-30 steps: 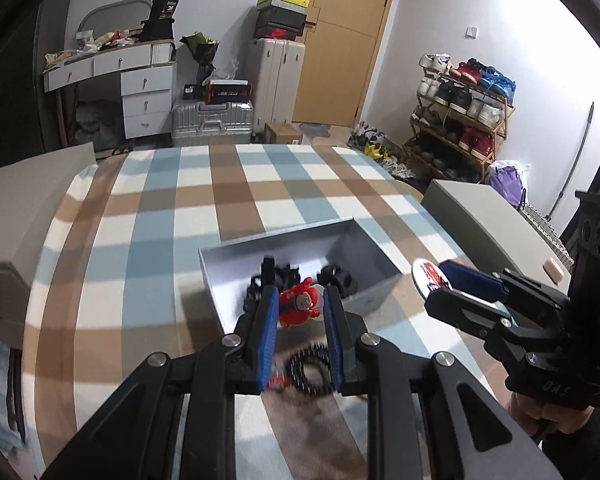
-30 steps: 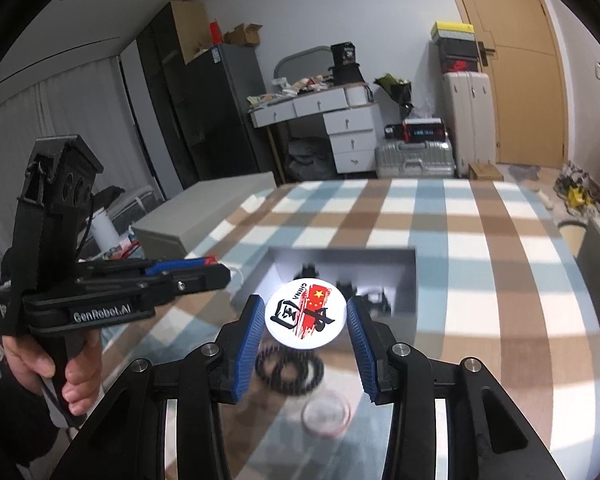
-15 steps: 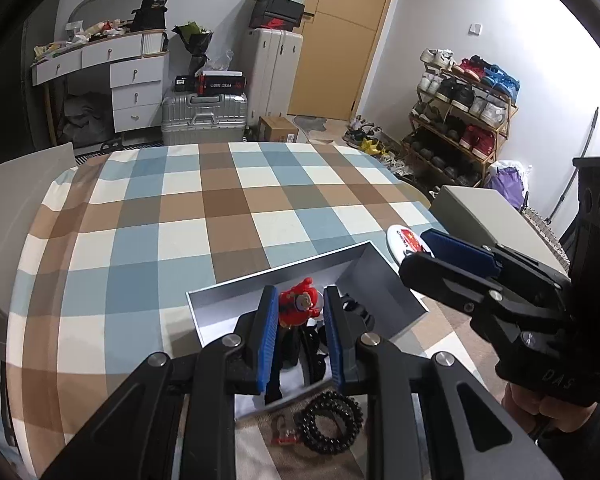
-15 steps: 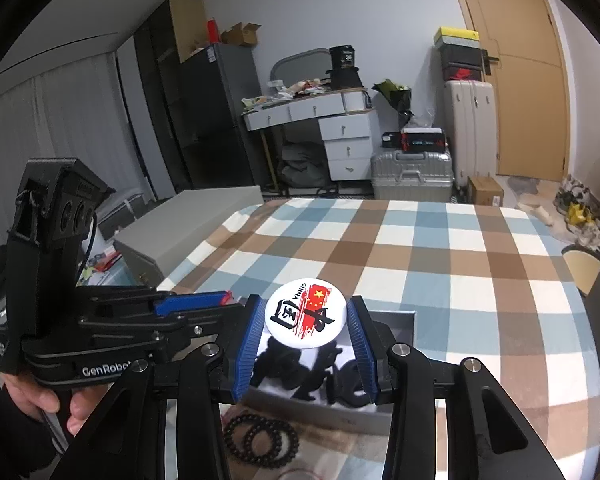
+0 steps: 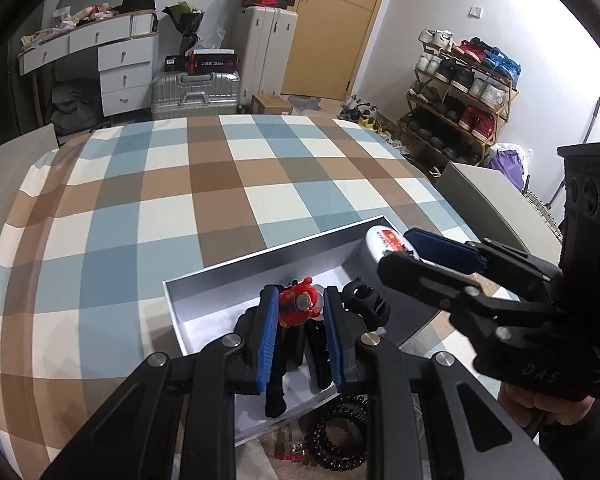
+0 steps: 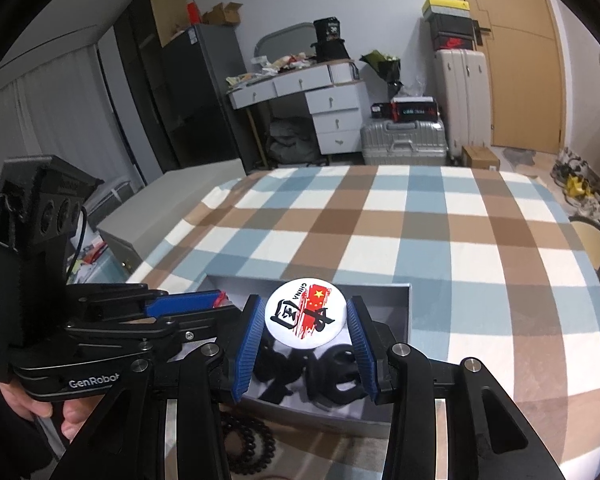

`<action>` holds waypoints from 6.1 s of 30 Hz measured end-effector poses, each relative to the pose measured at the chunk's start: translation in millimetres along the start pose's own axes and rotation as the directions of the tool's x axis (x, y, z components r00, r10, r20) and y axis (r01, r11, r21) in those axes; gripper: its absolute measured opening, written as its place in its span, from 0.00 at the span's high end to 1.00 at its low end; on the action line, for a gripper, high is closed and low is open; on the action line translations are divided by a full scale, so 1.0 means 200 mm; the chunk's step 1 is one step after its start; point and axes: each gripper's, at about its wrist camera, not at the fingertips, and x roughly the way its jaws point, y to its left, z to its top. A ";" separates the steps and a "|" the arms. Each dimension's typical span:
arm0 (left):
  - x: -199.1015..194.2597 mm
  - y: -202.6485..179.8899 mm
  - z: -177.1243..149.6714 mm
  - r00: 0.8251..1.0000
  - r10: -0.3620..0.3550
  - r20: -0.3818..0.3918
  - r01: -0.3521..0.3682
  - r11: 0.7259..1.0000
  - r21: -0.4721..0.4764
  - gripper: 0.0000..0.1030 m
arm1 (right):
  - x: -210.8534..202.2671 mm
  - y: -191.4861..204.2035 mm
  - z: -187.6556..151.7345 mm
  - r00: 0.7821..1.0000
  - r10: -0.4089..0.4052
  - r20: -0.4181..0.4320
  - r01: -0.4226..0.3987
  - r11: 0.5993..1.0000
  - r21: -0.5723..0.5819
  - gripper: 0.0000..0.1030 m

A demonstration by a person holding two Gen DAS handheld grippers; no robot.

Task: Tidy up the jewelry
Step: 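Lower both tools into the grey box and open them, releasing badge and red clip, then withdraw both open tools from the grey box, then grasp the white red-rimmed pin badge with the right tool, then grasp the black beaded bracelet with the left tool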

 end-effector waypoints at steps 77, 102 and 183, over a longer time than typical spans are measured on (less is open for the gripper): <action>-0.35 0.03 -0.45 0.958 0.215 0.192 -0.185 0.969 -0.164 0.01 | -0.46 0.21 -0.52 0.993 -0.101 0.055 0.102 0.994 -0.027 0.13; -0.30 0.18 -0.56 0.959 0.192 0.207 -0.144 0.963 -0.226 0.01 | -0.11 0.18 -0.56 0.971 -0.153 -0.185 0.150 0.988 -0.033 0.28; -0.04 -0.12 -0.45 0.966 0.228 -0.122 -0.229 0.973 0.009 0.85 | -0.45 0.00 -0.60 0.999 0.003 0.037 -0.006 0.996 0.087 0.68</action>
